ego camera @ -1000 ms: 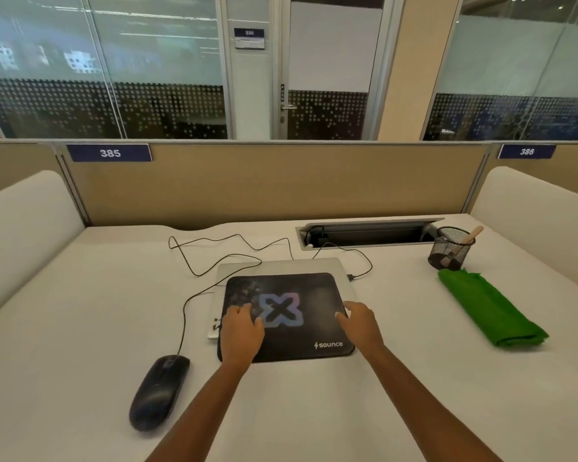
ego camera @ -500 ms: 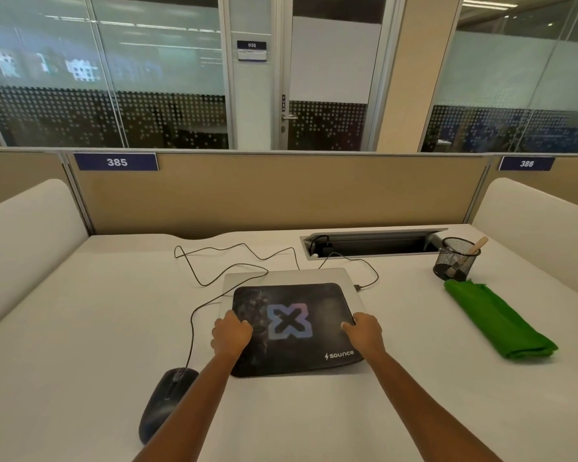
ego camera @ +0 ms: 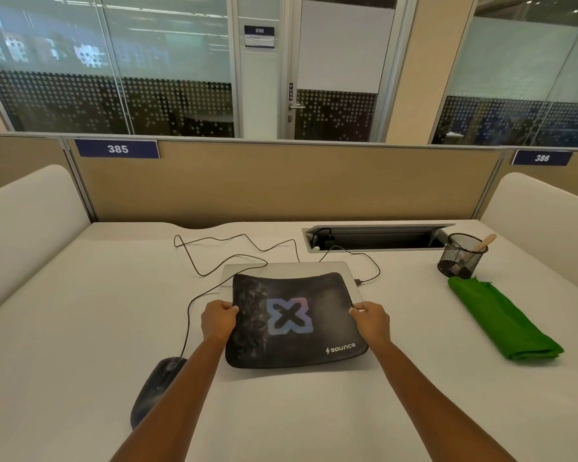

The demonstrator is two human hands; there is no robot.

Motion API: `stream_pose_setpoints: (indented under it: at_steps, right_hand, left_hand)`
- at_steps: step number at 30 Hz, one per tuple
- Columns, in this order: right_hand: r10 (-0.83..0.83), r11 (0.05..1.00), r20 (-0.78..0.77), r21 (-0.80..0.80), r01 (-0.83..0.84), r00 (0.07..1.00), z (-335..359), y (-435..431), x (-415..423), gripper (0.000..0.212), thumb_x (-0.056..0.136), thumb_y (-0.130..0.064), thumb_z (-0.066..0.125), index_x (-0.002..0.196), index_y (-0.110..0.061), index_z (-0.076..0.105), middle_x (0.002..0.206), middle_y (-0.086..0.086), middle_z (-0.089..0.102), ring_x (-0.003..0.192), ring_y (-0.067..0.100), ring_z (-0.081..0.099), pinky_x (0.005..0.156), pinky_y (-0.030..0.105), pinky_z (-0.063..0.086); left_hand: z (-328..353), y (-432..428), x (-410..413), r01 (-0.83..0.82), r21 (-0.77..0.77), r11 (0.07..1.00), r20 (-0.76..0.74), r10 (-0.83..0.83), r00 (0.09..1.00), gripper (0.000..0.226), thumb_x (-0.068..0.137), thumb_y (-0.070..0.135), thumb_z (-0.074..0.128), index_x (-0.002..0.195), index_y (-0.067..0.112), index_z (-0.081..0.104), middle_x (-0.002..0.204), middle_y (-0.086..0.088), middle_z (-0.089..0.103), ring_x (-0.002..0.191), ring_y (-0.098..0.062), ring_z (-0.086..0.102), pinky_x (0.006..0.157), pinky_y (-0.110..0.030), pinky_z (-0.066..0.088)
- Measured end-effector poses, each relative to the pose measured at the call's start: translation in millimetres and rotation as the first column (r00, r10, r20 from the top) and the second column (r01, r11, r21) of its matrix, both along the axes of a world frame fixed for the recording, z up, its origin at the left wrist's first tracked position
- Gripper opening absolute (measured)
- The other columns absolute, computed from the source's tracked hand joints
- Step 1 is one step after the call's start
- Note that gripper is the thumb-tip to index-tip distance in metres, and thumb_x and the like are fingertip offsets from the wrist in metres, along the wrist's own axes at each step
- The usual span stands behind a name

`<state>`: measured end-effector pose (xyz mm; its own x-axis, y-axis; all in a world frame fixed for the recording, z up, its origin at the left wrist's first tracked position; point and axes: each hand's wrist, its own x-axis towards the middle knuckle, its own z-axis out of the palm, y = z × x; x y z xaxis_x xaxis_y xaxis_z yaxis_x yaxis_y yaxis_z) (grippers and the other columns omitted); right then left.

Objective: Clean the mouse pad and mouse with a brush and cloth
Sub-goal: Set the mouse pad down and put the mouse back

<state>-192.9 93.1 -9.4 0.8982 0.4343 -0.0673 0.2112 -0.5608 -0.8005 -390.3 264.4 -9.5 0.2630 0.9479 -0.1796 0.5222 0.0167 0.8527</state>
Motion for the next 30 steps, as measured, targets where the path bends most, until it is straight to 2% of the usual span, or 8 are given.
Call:
stream_pose_setpoints:
  at_steps: [1, 3, 10, 14, 16, 19, 23, 30]
  right_hand:
    - [0.006, 1.000, 0.002, 0.025, -0.006, 1.000, 1.5, -2.2, -1.0, 0.022, 0.088, -0.006, 0.053, 0.103, 0.002, 0.067, 0.110, 0.017, 0.067, 0.101, 0.032, 0.060, 0.077, 0.025, 0.041]
    - [0.016, 0.998, 0.007, 0.067, -0.016, 1.000, 4.9, -8.2, -3.8, 0.021, 0.088, -0.004, 0.052, 0.099, 0.003, 0.068, 0.104, 0.018, 0.069, 0.096, 0.031, 0.061, 0.072, 0.022, 0.039]
    - [0.030, 0.983, -0.045, 0.181, -0.021, 0.999, 6.5, -36.3, -17.1, 0.016, 0.086, -0.004, 0.056, 0.093, 0.004, 0.068, 0.095, 0.018, 0.069, 0.077, 0.021, 0.055, 0.055, 0.016, 0.040]
    - [0.037, 0.972, -0.087, 0.235, -0.016, 0.996, 3.1, -53.1, -27.5, 0.015, 0.086, -0.004, 0.057, 0.085, 0.006, 0.067, 0.086, 0.020, 0.067, 0.071, 0.021, 0.054, 0.056, 0.019, 0.042]
    - [0.050, 0.967, -0.106, 0.255, -0.021, 0.993, 0.5, -62.0, -33.0, 0.015, 0.086, -0.005, 0.057, 0.083, 0.005, 0.067, 0.081, 0.015, 0.065, 0.070, 0.021, 0.054, 0.055, 0.019, 0.042]
    - [0.067, 0.962, -0.130, 0.270, -0.030, 0.989, -3.0, -74.1, -40.2, 0.016, 0.087, -0.007, 0.057, 0.079, 0.003, 0.067, 0.075, 0.011, 0.062, 0.065, 0.018, 0.052, 0.052, 0.020, 0.040]
    - [0.064, 0.961, -0.138, 0.275, -0.024, 0.988, -7.9, -90.6, -46.1, 0.017, 0.086, -0.008, 0.057, 0.075, 0.002, 0.066, 0.069, 0.009, 0.060, 0.060, 0.014, 0.051, 0.051, 0.020, 0.039]
    - [0.004, 0.979, -0.170, 0.201, 0.030, 0.985, -19.4, -111.3, -54.8, 0.033, 0.086, -0.012, 0.056, 0.054, -0.008, 0.049, 0.057, 0.006, 0.051, 0.055, 0.016, 0.045, 0.050, 0.025, 0.037]
  left_hand:
    - [1.3, -4.0, -0.3, -0.021, 0.004, 1.000, 0.024, 0.021, 1.000, 0.018, 0.092, 0.009, 0.055, 0.096, -0.003, 0.066, 0.098, -0.017, 0.067, 0.097, -0.035, 0.060, 0.084, -0.033, 0.044]
    - [1.6, -10.8, -1.5, -0.042, 0.013, 0.999, 0.056, 0.041, 0.998, 0.024, 0.092, 0.010, 0.055, 0.108, -0.005, 0.063, 0.110, -0.020, 0.065, 0.103, -0.034, 0.060, 0.090, -0.035, 0.046]
    - [-4.0, -39.3, -16.5, -0.098, 0.052, 0.994, 0.094, 0.093, 0.991, 0.024, 0.092, 0.011, 0.054, 0.108, -0.005, 0.062, 0.110, -0.020, 0.065, 0.103, -0.034, 0.060, 0.094, -0.037, 0.046]
    - [-7.5, -60.3, -26.2, -0.146, 0.066, 0.987, 0.119, 0.137, 0.983, 0.022, 0.093, 0.012, 0.054, 0.104, -0.005, 0.063, 0.105, -0.019, 0.066, 0.096, -0.031, 0.059, 0.092, -0.037, 0.045]
    - [-8.6, -69.5, -31.7, -0.171, 0.065, 0.983, 0.127, 0.162, 0.979, 0.020, 0.092, 0.012, 0.054, 0.101, -0.004, 0.064, 0.099, -0.017, 0.065, 0.089, -0.026, 0.057, 0.088, -0.035, 0.045]
    - [-11.3, -83.6, -40.3, -0.190, 0.052, 0.980, 0.172, 0.179, 0.969, 0.011, 0.091, 0.010, 0.055, 0.087, 0.005, 0.064, 0.079, -0.004, 0.061, 0.082, -0.020, 0.054, 0.077, -0.028, 0.043]
    - [-16.7, -102.6, -52.5, -0.213, 0.043, 0.976, 0.202, 0.201, 0.959, 0.020, 0.090, 0.010, 0.055, 0.071, 0.015, 0.055, 0.065, 0.005, 0.053, 0.071, -0.017, 0.052, 0.059, -0.020, 0.036]
    - [-29.1, -110.8, -70.0, -0.134, -0.001, 0.991, 0.092, 0.133, 0.987, 0.028, 0.092, 0.015, 0.054, 0.065, 0.009, 0.051, 0.064, -0.005, 0.051, 0.066, -0.018, 0.048, 0.064, -0.027, 0.037]
